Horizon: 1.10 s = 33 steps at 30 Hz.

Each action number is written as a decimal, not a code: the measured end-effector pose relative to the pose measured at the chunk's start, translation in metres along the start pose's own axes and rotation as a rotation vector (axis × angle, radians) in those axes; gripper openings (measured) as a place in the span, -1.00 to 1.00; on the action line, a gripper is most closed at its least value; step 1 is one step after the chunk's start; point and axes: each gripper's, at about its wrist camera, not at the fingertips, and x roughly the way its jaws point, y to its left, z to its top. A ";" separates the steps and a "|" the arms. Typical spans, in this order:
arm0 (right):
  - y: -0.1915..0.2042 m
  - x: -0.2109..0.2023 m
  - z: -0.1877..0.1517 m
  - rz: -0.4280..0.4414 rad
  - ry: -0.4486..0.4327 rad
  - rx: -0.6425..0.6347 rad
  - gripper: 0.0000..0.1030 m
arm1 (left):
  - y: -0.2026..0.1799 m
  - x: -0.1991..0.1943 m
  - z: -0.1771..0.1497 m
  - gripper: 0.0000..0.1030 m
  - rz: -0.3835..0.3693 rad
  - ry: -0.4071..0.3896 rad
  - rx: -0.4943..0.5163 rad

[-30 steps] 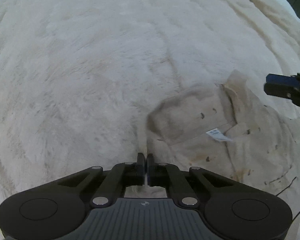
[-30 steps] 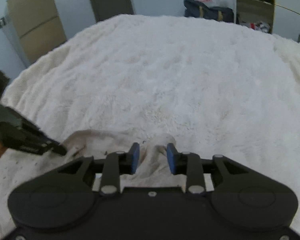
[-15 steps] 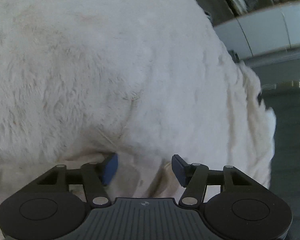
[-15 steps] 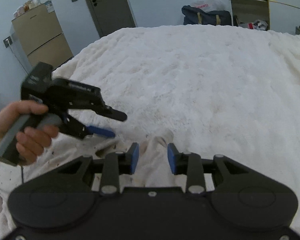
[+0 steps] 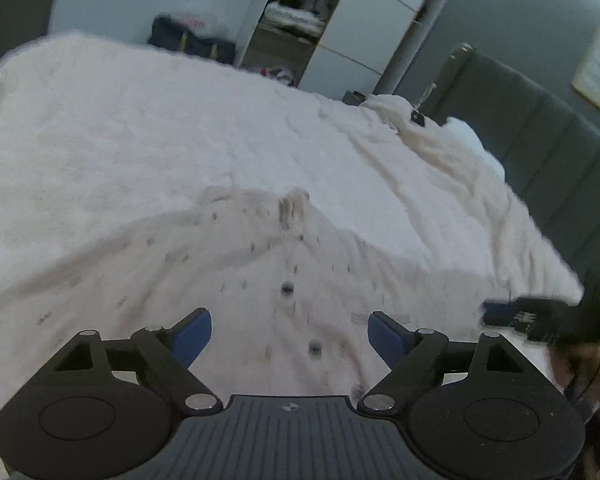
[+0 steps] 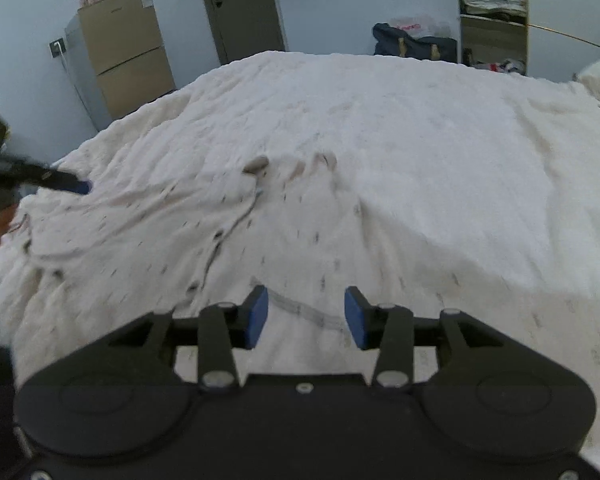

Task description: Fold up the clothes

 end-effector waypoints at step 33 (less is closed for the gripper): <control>0.026 -0.006 -0.156 -0.022 -0.122 0.193 0.61 | -0.153 -0.002 -0.228 0.91 0.227 -0.127 0.297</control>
